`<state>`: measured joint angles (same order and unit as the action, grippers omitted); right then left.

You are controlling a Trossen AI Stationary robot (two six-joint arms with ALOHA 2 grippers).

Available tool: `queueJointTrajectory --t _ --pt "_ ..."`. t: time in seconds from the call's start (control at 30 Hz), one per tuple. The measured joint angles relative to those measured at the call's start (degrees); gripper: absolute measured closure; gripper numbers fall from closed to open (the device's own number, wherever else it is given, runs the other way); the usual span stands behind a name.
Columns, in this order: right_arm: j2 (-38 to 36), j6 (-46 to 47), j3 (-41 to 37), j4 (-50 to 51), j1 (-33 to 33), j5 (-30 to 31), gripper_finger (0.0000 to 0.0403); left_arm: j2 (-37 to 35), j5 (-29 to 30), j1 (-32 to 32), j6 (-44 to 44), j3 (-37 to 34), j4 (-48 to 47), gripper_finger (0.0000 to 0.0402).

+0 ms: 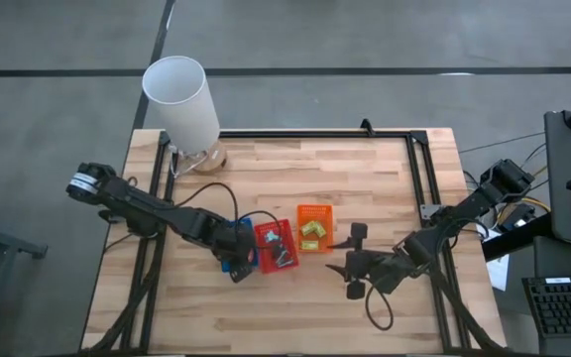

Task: Pick and place Stapler, Stapler remover, tape
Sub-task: Return to Home Position

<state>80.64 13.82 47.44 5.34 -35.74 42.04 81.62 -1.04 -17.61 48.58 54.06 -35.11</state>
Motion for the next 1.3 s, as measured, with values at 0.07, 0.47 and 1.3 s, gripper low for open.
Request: queueJointTrajectory --t 0.07,0.47,1.3 --pt "0.0 0.02 -0.05 0.0 0.16 0.0 0.0214 -0.95 4.57 -0.14 -3.54 0.0 0.32 0.0252" --pt "-0.93 -1.58 -3.61 -0.55 4.66 -4.05 0.039 -2.78 11.24 1.33 -24.94 -0.98 18.48 0.0391" --pt "-37.51 -3.29 -28.91 -11.67 6.71 -7.77 0.0394 -46.66 32.24 1.88 -39.55 -28.52 22.25 0.039"
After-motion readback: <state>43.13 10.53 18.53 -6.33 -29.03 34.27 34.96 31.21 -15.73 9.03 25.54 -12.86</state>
